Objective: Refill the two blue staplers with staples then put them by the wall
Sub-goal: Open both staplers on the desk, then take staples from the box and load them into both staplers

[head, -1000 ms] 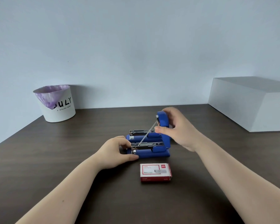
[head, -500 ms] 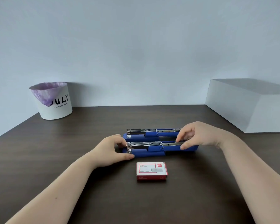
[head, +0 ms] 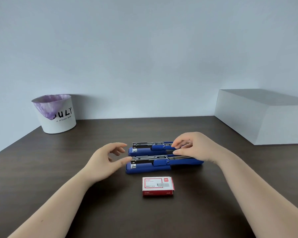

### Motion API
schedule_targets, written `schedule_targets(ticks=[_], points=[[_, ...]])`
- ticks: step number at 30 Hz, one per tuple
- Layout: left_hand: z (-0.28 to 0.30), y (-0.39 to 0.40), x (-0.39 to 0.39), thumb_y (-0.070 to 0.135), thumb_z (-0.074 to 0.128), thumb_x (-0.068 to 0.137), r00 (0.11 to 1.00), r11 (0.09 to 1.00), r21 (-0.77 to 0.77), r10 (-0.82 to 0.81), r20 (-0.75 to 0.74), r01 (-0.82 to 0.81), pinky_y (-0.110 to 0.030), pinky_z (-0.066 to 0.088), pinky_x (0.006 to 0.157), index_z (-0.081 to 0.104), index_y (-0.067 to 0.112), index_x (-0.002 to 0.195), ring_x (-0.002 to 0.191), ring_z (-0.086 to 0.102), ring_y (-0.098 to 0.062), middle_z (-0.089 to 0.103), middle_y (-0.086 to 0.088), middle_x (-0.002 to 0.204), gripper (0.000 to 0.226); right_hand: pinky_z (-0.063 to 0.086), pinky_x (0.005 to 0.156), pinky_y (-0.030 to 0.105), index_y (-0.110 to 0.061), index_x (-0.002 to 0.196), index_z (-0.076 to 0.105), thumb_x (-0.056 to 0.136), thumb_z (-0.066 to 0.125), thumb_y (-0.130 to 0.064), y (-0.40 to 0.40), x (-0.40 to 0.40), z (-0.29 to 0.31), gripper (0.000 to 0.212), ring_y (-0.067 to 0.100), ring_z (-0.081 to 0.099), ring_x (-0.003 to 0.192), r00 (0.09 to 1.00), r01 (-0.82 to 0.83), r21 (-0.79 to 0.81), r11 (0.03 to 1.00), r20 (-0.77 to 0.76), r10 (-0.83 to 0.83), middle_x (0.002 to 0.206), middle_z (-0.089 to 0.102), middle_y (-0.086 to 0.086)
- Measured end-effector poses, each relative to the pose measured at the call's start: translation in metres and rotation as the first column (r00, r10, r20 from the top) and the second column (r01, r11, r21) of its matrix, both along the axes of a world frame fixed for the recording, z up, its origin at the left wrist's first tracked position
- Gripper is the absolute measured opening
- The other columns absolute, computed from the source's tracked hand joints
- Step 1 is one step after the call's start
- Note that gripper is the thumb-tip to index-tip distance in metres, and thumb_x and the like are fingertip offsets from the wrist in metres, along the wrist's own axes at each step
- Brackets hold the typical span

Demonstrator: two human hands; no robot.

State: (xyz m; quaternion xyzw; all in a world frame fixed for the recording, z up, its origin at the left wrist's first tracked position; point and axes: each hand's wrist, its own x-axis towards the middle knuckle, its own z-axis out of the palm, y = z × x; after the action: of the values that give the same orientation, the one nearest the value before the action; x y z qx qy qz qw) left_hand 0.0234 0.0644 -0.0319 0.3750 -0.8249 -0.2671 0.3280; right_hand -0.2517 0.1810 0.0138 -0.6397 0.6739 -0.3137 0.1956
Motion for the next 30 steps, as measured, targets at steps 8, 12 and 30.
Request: schedule_targets(ticks=[8,12,30], points=[[0.015,0.04,-0.021,0.029,0.071,0.078,0.998,0.995,-0.096,-0.038,-0.048,0.033,-0.007,0.04,0.056,0.07,0.026,0.081,0.06,0.055,0.003,0.068,0.008,0.073,0.005,0.049,0.073,0.011,-0.025,0.087,0.073,0.081,0.07,-0.024,0.015,0.016,-0.006,0.007,0.005,0.065,0.082,0.997,0.049,-0.141,0.989,-0.051,-0.057,0.088,0.069,-0.014],[0.007,0.058,-0.024,0.07,0.063,0.057,0.971,0.974,-0.089,-0.192,0.145,0.206,-0.01,0.044,0.067,0.067,0.04,0.092,0.078,0.059,-0.005,0.066,0.018,0.083,0.047,0.045,0.065,0.009,-0.027,0.085,0.072,0.077,0.074,-0.029,0.033,0.023,-0.013,0.009,-0.007,0.06,0.073,1.0,-0.005,-0.173,0.985,-0.031,0.0,0.083,0.069,-0.015],[-0.01,0.059,-0.036,0.069,0.064,0.052,0.933,0.956,-0.136,-0.213,0.289,0.26,-0.013,0.034,0.062,0.05,0.04,0.079,0.076,0.049,0.008,0.052,0.022,0.078,0.043,0.046,0.07,0.026,-0.034,0.112,0.066,0.069,0.075,-0.048,0.034,0.032,-0.03,0.046,0.008,0.054,0.078,0.942,-0.228,0.117,0.967,-0.224,0.249,0.088,0.06,-0.011]])
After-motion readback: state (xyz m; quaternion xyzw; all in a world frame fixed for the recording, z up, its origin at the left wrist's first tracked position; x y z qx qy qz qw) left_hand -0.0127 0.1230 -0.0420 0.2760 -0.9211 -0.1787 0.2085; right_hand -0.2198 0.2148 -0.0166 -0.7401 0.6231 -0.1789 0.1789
